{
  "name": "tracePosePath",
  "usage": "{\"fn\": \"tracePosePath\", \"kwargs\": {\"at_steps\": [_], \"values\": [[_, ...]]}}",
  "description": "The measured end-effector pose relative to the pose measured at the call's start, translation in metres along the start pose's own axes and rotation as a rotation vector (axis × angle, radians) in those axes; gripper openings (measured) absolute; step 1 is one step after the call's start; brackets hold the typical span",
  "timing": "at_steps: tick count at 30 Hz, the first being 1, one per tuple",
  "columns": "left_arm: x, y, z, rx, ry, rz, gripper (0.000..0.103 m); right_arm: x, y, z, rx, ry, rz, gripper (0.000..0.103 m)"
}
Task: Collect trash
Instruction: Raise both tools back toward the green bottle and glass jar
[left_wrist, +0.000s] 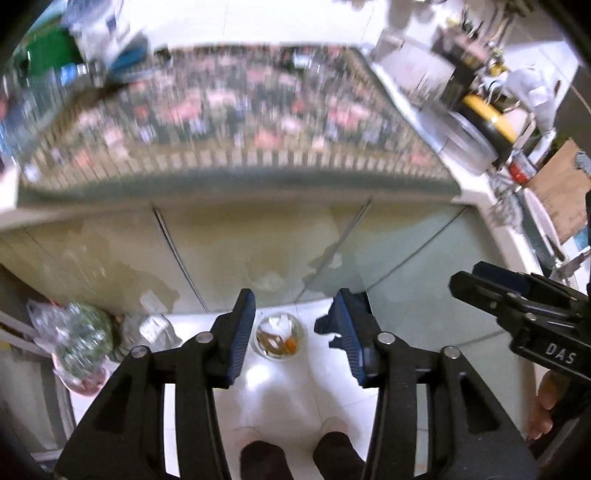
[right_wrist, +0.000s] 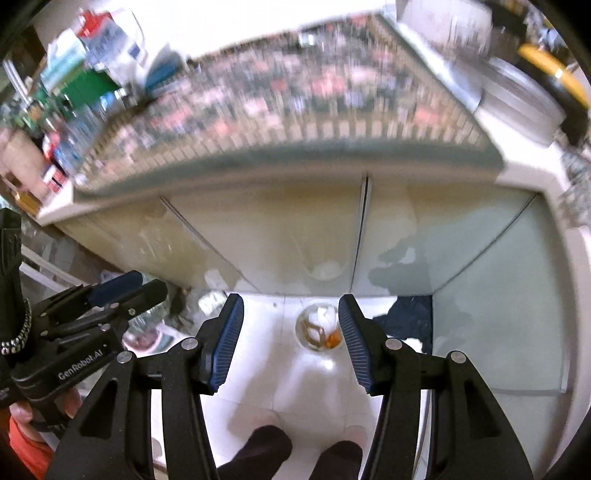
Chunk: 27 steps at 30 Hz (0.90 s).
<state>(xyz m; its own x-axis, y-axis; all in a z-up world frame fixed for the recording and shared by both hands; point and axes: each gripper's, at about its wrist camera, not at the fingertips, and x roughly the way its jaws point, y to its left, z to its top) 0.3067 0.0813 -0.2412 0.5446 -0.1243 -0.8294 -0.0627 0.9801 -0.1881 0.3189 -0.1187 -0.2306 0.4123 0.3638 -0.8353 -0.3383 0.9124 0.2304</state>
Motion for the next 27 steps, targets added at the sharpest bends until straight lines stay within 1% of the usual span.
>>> {"fn": "tracePosePath", "kwargs": {"at_steps": [2,6,8,10,11,12,13,14,15,16,18,19,20,24,27], "values": [[-0.027,0.001,0.013,0.016,-0.037,-0.008,0.045,-0.027,0.012,0.007,0.011,-0.047,-0.005,0.050],[-0.084,0.003,0.041,0.058,-0.125,-0.033,0.045,-0.083,0.035,0.022,0.041,-0.175,-0.016,0.050],[-0.104,0.004,0.051,0.079,-0.169,-0.035,0.046,-0.105,0.046,0.029,0.046,-0.249,-0.025,0.050],[-0.122,0.005,0.062,0.092,-0.208,-0.043,0.048,-0.122,0.054,0.035,0.044,-0.313,-0.042,0.050],[-0.129,0.006,0.066,0.096,-0.228,-0.049,0.052,-0.128,0.055,0.038,0.043,-0.332,-0.048,0.051],[-0.136,0.006,0.070,0.101,-0.248,-0.052,0.060,-0.136,0.059,0.041,0.043,-0.362,-0.059,0.054],[-0.142,0.006,0.075,0.105,-0.268,-0.046,0.065,-0.143,0.061,0.044,0.043,-0.390,-0.070,0.058],[-0.146,0.006,0.080,0.106,-0.285,-0.038,0.077,-0.146,0.062,0.045,0.043,-0.405,-0.077,0.061],[-0.150,0.007,0.084,0.105,-0.304,-0.028,0.087,-0.150,0.064,0.048,0.045,-0.427,-0.089,0.066],[-0.153,0.007,0.089,0.101,-0.323,-0.022,0.091,-0.152,0.064,0.053,0.048,-0.447,-0.107,0.073],[-0.153,0.006,0.096,0.098,-0.342,-0.027,0.094,-0.152,0.063,0.060,0.057,-0.470,-0.126,0.082],[-0.151,0.005,0.103,0.098,-0.344,-0.030,0.094,-0.150,0.060,0.065,0.062,-0.480,-0.127,0.084],[-0.148,0.004,0.109,0.099,-0.346,-0.030,0.094,-0.154,0.058,0.066,0.064,-0.485,-0.126,0.084],[-0.132,-0.003,0.132,0.091,-0.364,-0.011,0.094,-0.140,0.039,0.090,0.062,-0.490,-0.109,0.084],[-0.115,-0.012,0.156,0.069,-0.375,0.006,0.094,-0.131,0.022,0.109,0.053,-0.491,-0.089,0.084]]}}
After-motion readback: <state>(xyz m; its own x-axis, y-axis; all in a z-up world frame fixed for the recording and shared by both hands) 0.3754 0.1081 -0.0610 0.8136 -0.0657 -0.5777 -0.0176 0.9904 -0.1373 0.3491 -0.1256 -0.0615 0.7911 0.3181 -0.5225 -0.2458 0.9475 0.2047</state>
